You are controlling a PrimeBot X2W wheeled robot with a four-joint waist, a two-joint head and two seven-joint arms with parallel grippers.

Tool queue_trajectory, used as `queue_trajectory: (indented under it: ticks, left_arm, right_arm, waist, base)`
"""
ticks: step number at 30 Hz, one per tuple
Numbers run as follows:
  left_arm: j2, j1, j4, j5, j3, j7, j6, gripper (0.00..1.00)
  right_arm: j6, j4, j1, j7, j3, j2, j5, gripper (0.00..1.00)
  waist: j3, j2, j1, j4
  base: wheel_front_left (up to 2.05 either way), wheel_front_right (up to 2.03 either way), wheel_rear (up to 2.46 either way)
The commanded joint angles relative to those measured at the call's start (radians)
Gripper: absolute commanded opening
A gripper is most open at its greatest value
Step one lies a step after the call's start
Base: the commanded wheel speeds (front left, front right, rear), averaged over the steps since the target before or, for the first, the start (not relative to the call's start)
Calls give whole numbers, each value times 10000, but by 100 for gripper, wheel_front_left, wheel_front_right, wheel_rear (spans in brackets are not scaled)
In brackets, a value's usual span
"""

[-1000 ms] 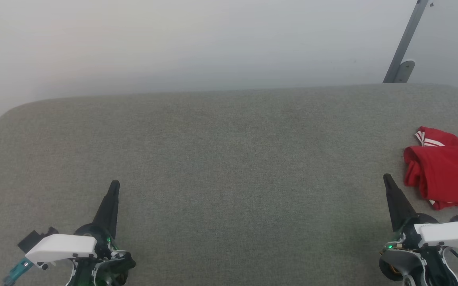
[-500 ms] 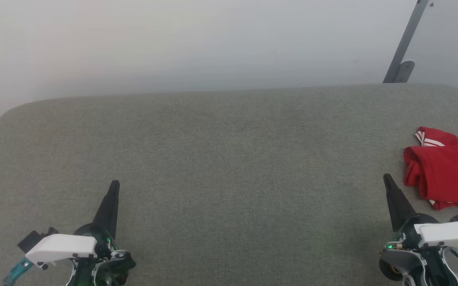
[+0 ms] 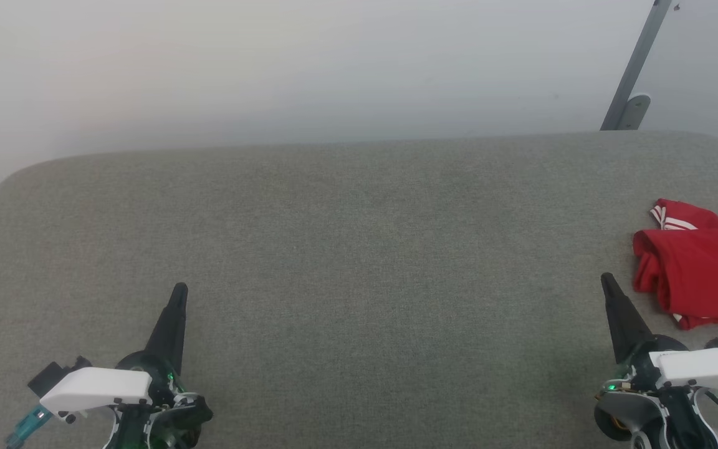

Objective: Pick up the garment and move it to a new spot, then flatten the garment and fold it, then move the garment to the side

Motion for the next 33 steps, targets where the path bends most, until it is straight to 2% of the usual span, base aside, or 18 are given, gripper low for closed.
queue_trajectory:
  ticks: [1,33]
  left_arm:
    - [-28,-102,-27,-35,29,30,-43,0]
    - [-29,-101,-28,-37,27,29,-43,0]
  right_arm:
    - [4,-44,-55,28,-8,38,42,0]
    - [4,-44,-54,27,-10,38,44,0]
  waist:
    - [0,0,0,0]
    - [0,0,0,0]
  base:
    - [0,0,0]
    - [0,0,0]
